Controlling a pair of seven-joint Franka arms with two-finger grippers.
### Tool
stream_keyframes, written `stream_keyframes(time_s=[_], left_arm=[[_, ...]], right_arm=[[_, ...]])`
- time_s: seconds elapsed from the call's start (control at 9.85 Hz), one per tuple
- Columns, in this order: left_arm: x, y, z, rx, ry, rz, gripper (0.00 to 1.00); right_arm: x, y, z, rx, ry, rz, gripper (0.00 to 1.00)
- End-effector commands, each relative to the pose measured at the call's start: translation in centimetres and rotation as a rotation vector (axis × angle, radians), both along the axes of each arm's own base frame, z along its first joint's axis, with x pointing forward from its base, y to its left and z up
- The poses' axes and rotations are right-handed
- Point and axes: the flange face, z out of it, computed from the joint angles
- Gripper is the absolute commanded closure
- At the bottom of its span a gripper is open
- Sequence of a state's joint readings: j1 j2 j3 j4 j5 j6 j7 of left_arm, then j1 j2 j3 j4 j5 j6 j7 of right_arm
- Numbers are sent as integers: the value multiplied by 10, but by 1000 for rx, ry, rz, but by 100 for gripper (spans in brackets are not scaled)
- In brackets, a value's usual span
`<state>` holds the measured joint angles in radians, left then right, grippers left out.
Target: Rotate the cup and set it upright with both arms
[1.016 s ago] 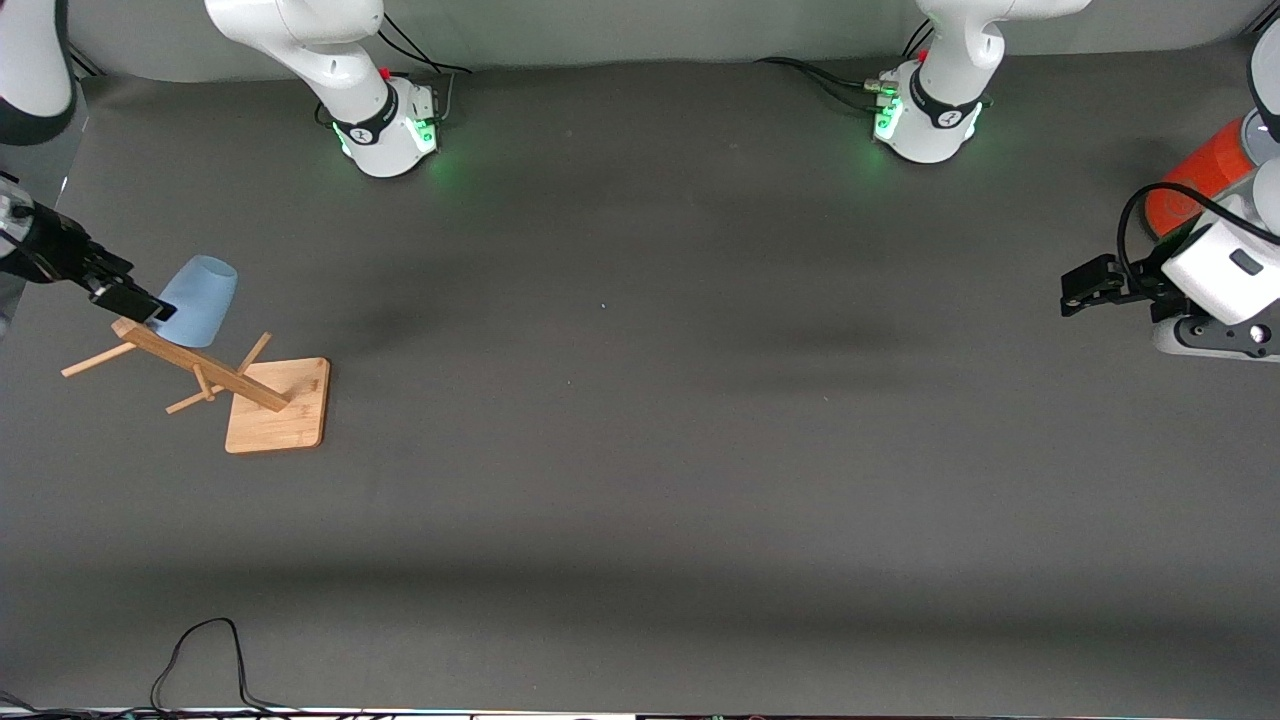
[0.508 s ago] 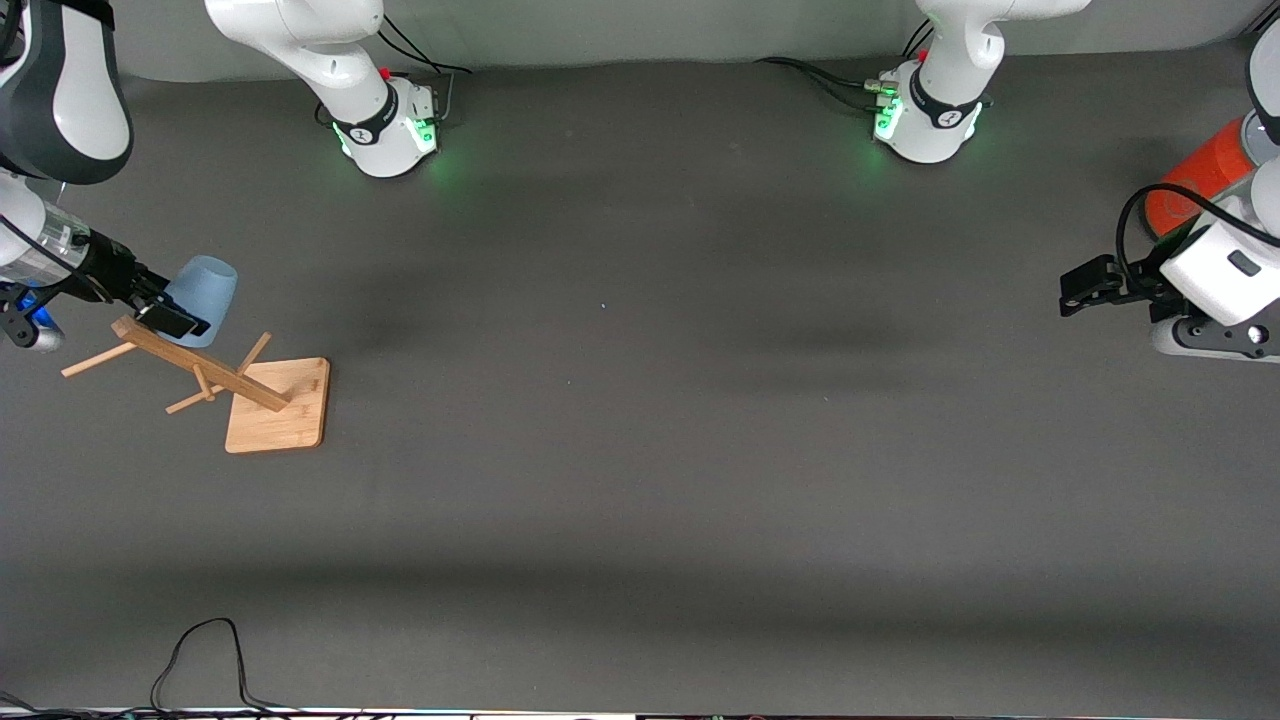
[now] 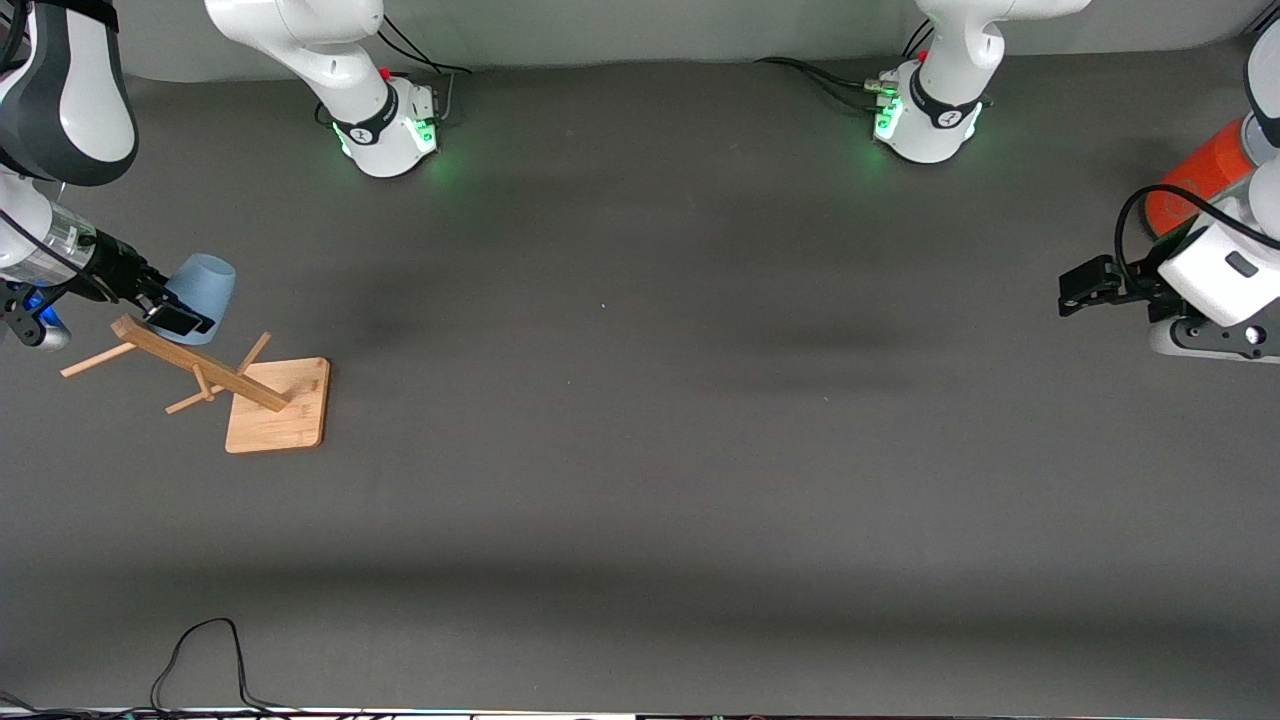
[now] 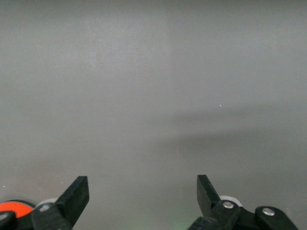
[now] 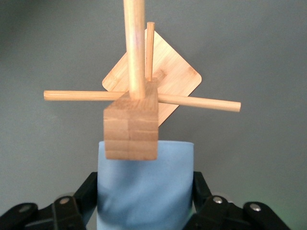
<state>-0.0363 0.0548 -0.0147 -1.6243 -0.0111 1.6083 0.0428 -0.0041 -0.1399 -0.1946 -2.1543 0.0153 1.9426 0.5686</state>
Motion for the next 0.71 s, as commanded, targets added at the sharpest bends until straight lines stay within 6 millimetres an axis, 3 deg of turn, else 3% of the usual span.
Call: stream_keyframes(time_s=[0.0,0.2,0.41,0.61], left_arm=[[-3,-2,2,2,1,-5,0],[-4,-3,2,3,4,-5,0],[-4,-6,2,3,6,-5,0],[-4,-7,3,3,4,0,0]], right_arm=[[-5,3,8,17,-28,7,52],[-8,16,39,19,-30,21,52],[-17,55,76,24,-21,19,52],[-32,108,98,24,-4,-40,52]])
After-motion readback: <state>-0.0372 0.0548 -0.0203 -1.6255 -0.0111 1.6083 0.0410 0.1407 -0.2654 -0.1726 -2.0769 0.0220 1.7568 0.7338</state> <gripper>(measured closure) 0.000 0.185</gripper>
